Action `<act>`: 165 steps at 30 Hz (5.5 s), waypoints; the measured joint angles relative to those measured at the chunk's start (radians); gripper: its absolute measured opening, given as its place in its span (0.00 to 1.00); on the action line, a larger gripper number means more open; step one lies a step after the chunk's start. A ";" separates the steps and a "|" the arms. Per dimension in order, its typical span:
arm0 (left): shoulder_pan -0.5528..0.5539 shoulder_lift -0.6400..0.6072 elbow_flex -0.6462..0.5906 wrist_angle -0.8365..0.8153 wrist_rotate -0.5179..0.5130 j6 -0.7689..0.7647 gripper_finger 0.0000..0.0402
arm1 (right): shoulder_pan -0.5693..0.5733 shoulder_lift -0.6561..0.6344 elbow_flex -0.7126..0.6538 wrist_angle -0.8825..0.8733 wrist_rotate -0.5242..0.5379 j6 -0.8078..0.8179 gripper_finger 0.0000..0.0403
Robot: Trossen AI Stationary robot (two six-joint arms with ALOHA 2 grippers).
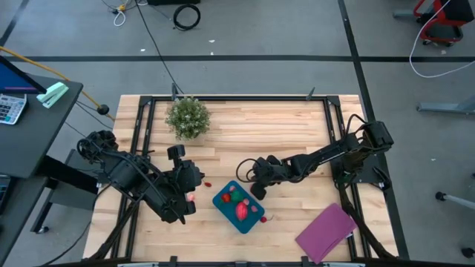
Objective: Pick and placing Produce into tupperware
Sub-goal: Put the red strawberry into the blue bin, then put the red cherry into the blue bin
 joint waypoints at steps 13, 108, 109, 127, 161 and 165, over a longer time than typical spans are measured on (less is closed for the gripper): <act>0.000 0.000 0.000 0.000 0.000 0.000 0.06 | 0.000 0.000 0.009 0.057 0.000 -0.047 0.01; 0.000 0.000 0.000 0.008 0.000 -0.003 0.06 | 0.428 0.051 0.222 -0.260 -0.016 0.152 0.05; 0.000 0.000 0.000 0.008 0.000 -0.003 0.06 | 0.435 0.043 0.223 -0.260 0.003 0.142 0.06; 0.000 0.000 0.000 0.008 0.000 -0.003 0.05 | 0.425 0.084 0.223 -0.283 -0.014 0.019 0.41; 0.000 0.000 0.000 0.008 0.000 -0.004 0.06 | 0.477 0.129 0.222 -0.341 0.060 0.265 0.04; 0.000 0.000 0.000 0.008 0.000 -0.002 0.04 | 0.524 0.032 0.222 -0.514 0.165 0.373 0.03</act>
